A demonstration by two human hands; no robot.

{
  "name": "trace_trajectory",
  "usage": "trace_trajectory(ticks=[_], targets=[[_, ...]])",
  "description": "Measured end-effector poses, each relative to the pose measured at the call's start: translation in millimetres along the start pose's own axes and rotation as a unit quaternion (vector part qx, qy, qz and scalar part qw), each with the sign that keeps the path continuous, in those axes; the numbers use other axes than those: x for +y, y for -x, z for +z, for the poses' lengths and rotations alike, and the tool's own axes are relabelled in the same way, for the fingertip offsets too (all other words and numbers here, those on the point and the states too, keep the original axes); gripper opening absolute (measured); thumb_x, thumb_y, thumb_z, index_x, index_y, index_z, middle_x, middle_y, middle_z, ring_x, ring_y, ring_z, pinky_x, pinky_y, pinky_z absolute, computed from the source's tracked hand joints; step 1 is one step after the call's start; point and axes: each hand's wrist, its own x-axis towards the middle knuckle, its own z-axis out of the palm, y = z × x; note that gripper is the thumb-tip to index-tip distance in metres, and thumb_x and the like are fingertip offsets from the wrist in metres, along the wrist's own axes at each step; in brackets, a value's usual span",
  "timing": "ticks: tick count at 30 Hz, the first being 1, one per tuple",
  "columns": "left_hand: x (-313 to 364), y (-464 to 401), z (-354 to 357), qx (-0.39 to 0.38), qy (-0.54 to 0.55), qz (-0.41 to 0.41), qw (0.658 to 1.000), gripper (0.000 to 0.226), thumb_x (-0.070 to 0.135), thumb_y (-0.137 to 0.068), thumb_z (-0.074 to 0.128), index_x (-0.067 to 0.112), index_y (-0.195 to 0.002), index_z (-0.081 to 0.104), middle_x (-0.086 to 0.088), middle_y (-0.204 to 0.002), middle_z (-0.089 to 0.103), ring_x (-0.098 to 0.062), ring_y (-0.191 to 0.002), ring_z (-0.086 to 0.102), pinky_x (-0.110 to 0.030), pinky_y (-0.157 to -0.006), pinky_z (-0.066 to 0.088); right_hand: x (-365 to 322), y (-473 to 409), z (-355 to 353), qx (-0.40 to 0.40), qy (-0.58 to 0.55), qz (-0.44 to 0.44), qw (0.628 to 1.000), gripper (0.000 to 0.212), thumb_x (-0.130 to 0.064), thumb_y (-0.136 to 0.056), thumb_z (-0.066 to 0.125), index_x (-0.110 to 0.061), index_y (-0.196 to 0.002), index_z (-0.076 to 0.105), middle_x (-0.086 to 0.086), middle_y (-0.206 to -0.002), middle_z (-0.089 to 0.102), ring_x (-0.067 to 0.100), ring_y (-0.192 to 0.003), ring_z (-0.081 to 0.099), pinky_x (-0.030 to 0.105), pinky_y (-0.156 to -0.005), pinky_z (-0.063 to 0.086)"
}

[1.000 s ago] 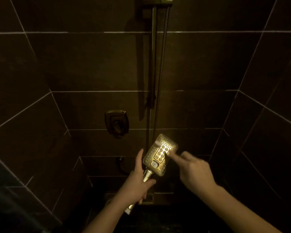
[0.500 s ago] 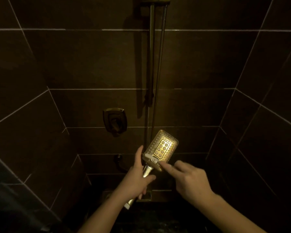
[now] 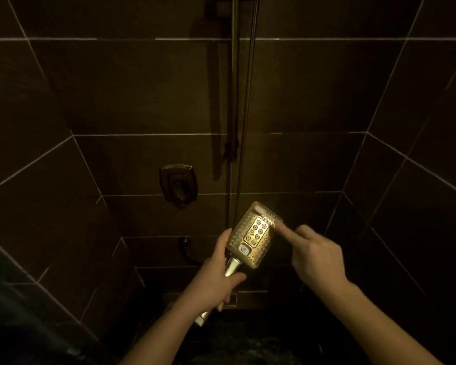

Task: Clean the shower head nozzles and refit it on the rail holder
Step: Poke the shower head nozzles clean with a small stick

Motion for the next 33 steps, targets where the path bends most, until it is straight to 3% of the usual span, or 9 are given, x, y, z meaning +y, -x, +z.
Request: trace_trajectory(ticks=[3,9,13,16,21,28,30,33], targets=[[2,-1,2,-0.006,-0.006,0.000,1.000,0.102,0.013,-0.093,0.070,0.062,-0.149,0.000,-0.004,-0.144,0.054,-0.010,-0.051,0.062,-0.023,-0.051,0.052,2,-5,-4,-0.001,0.008,0.040,0.999,0.065,-0.009,-0.080,0.069,-0.029,-0.140,0.051,-0.006,-0.090,0.058,0.003,-0.054,0.045,0.023,-0.039,0.044],[-6,-1,1,0.002,-0.010,-0.010,1.000,0.104,0.015,-0.092,0.071,0.069,-0.144,-0.002,-0.006,-0.145,0.053,-0.011,-0.052,0.063,-0.027,-0.051,0.054,-35,43,5,-0.069,-0.031,-0.113,0.991,0.077,-0.018,-0.065,0.083,-0.028,-0.136,0.056,-0.007,-0.085,0.059,0.006,-0.054,0.053,0.022,-0.037,0.040],[-6,1,2,-0.010,-0.011,-0.009,1.000,0.102,0.017,-0.092,0.071,0.068,-0.145,0.000,-0.009,-0.146,0.051,-0.014,-0.052,0.064,-0.027,-0.049,0.053,-9,6,-3,-0.012,0.033,-0.024,0.999,0.067,-0.009,-0.070,0.078,-0.027,-0.132,0.061,-0.003,-0.086,0.062,0.004,-0.049,0.042,0.014,-0.037,0.022],[-5,-2,4,-0.018,-0.006,-0.006,1.000,0.103,0.017,-0.092,0.071,0.068,-0.145,-0.001,-0.009,-0.146,0.051,-0.015,-0.053,0.064,-0.027,-0.050,0.053,-4,-1,-7,-0.003,0.042,0.003,0.999,0.065,-0.011,-0.073,0.076,-0.027,-0.134,0.059,-0.004,-0.085,0.061,0.003,-0.047,0.037,0.014,-0.037,0.019],[-9,-3,7,-0.017,-0.005,-0.016,1.000,0.103,0.016,-0.092,0.071,0.067,-0.145,-0.002,-0.008,-0.143,0.054,-0.011,-0.055,0.064,-0.028,-0.054,0.056,-37,44,8,-0.088,-0.005,-0.125,0.988,0.078,-0.026,-0.065,0.082,-0.028,-0.137,0.052,-0.007,-0.087,0.061,0.005,-0.052,0.053,0.020,-0.038,0.037],[0,-1,9,-0.018,0.007,0.001,1.000,0.106,0.012,-0.092,0.070,0.067,-0.145,-0.004,-0.003,-0.155,0.046,-0.010,-0.052,0.062,-0.025,-0.052,0.053,1,6,-9,-0.019,0.031,0.012,0.999,0.066,-0.010,-0.076,0.072,-0.027,-0.137,0.055,-0.006,-0.084,0.059,0.003,-0.047,0.037,0.016,-0.036,0.028],[1,-2,10,-0.014,0.006,0.009,1.000,0.106,0.011,-0.093,0.069,0.067,-0.146,-0.003,-0.004,-0.152,0.049,-0.010,-0.051,0.062,-0.025,-0.052,0.054,-8,20,-7,-0.048,0.018,-0.051,0.997,0.069,-0.014,-0.071,0.077,-0.027,-0.136,0.056,-0.008,-0.083,0.059,0.003,-0.048,0.041,0.015,-0.039,0.026],[0,-1,10,-0.014,0.010,0.014,1.000,0.104,0.012,-0.094,0.069,0.069,-0.145,-0.002,-0.004,-0.149,0.051,-0.010,-0.052,0.063,-0.025,-0.052,0.054,-25,49,-4,-0.100,0.007,-0.138,0.985,0.071,-0.025,-0.070,0.078,-0.029,-0.137,0.055,-0.010,-0.087,0.060,0.003,-0.054,0.052,0.018,-0.040,0.036]])
